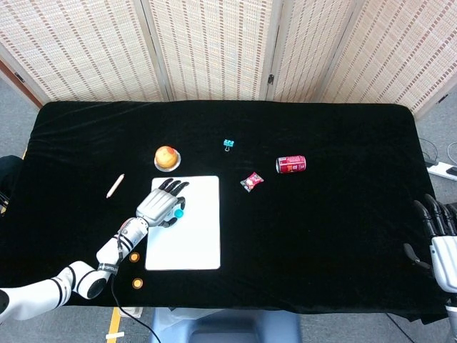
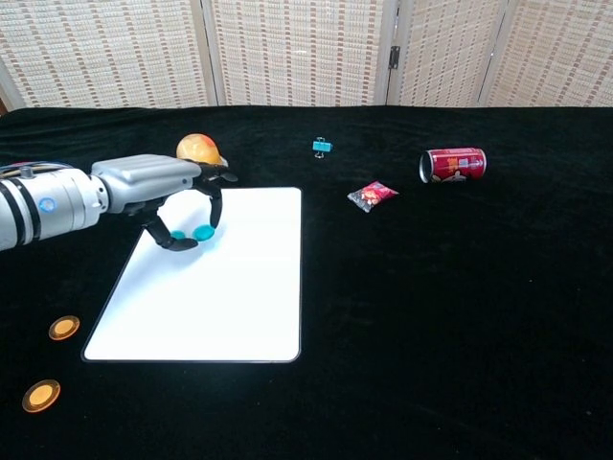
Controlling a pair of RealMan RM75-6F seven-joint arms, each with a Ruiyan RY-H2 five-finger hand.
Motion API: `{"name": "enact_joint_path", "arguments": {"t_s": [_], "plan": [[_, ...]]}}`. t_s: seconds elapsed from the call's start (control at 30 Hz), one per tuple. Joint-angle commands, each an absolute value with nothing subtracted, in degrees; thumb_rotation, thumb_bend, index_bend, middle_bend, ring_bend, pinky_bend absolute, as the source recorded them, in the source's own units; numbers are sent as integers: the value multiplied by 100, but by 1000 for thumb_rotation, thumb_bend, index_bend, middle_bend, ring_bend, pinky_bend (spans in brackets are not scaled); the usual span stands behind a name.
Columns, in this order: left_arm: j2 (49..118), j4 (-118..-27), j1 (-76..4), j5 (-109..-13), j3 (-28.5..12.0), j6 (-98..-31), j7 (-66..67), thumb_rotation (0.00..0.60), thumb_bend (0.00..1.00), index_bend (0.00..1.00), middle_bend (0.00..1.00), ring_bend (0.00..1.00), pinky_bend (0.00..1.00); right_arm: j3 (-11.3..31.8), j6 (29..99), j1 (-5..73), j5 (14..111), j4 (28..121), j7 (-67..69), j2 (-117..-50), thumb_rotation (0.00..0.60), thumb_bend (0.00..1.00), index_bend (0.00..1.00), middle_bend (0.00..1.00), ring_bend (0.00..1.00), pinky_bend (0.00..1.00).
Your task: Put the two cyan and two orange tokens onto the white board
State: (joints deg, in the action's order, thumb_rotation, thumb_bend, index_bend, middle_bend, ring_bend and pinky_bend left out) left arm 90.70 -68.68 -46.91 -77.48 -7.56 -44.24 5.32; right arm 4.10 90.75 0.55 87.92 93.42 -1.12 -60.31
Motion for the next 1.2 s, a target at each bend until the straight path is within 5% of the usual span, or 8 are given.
{"name": "enact_joint_path", "arguments": {"t_s": [0.03,0.37,0.77,1.2], "plan": [[9113,-6828,-4725,-7689,-752,-4382,586,600,403,504,71,0,0,411,9085,44,8782,9342,-105,-6025,600,358,0,32,43,40],[9167,-6725,-4790,-7508,-735,-4326,753,600,403,489,71,0,0,420,9061,45,8753,9311,-75,-6037,600,358,0,32,44,40],[9094,-6838,-4720,-7468,-691,-4483,697,600,402,309,67,0,0,422,9089,29,8764,9322,-81,-6040,600,357,0,32,43,40],[8088,-7738,-3933,-8381,-115,-5758,232,600,403,451,67,0,0,414,9127,40,8871,9320,-63,-6055,600,357,0,32,46,40]]}}
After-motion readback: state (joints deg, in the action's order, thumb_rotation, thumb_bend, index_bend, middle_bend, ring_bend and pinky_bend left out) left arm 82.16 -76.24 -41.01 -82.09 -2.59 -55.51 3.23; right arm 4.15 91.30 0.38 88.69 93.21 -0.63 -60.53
